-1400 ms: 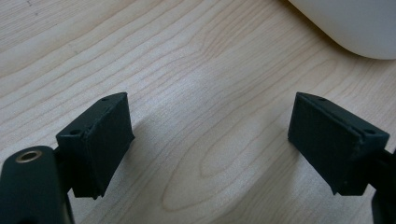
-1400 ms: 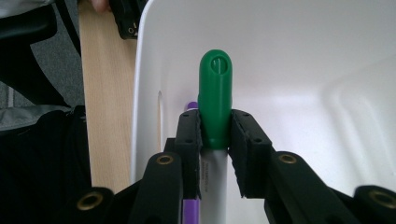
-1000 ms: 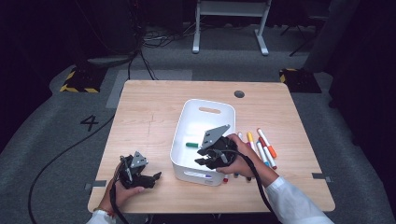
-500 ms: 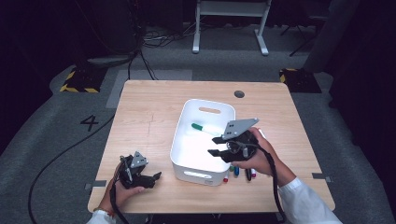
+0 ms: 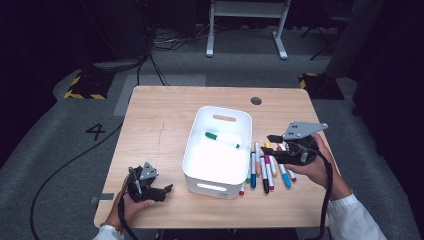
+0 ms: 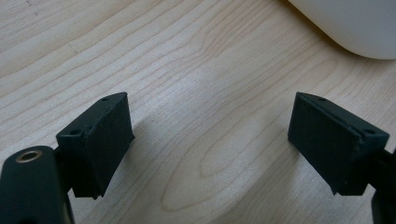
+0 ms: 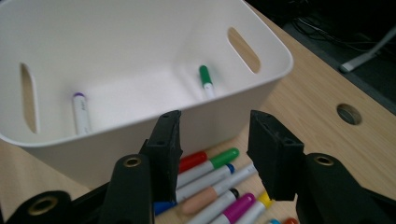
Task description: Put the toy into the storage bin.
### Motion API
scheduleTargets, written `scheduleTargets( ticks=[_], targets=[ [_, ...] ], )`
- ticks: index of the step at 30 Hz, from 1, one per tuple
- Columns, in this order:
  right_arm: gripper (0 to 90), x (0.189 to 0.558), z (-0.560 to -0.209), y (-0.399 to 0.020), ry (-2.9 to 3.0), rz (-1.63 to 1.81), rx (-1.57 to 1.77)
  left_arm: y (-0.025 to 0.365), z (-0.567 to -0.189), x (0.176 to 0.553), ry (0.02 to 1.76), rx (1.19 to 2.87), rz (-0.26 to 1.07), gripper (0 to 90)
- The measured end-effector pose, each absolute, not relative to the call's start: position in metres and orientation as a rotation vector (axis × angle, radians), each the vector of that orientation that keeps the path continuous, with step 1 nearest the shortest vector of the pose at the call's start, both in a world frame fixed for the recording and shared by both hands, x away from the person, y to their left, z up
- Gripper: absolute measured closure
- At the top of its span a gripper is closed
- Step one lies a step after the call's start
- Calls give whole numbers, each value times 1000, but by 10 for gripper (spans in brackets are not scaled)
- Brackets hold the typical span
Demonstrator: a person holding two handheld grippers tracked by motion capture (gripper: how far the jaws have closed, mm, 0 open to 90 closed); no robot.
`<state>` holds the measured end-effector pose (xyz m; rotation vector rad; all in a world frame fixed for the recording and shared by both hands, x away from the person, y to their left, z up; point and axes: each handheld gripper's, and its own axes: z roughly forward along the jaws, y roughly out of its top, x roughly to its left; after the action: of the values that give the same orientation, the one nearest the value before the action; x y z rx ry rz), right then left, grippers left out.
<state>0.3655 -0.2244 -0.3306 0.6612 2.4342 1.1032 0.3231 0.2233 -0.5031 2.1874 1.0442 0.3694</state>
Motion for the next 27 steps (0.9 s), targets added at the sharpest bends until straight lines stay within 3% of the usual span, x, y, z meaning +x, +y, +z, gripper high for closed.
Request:
scheduleTargets(
  ticks=[13, 27],
  targets=[
    [550, 385, -397, -297, 2357, 923, 944, 223, -503, 323, 1043, 2190, 371, 139],
    [551, 406, -457, -325, 2363, 802, 1119, 223, -503, 323, 1045, 2188, 370, 138]
  ],
)
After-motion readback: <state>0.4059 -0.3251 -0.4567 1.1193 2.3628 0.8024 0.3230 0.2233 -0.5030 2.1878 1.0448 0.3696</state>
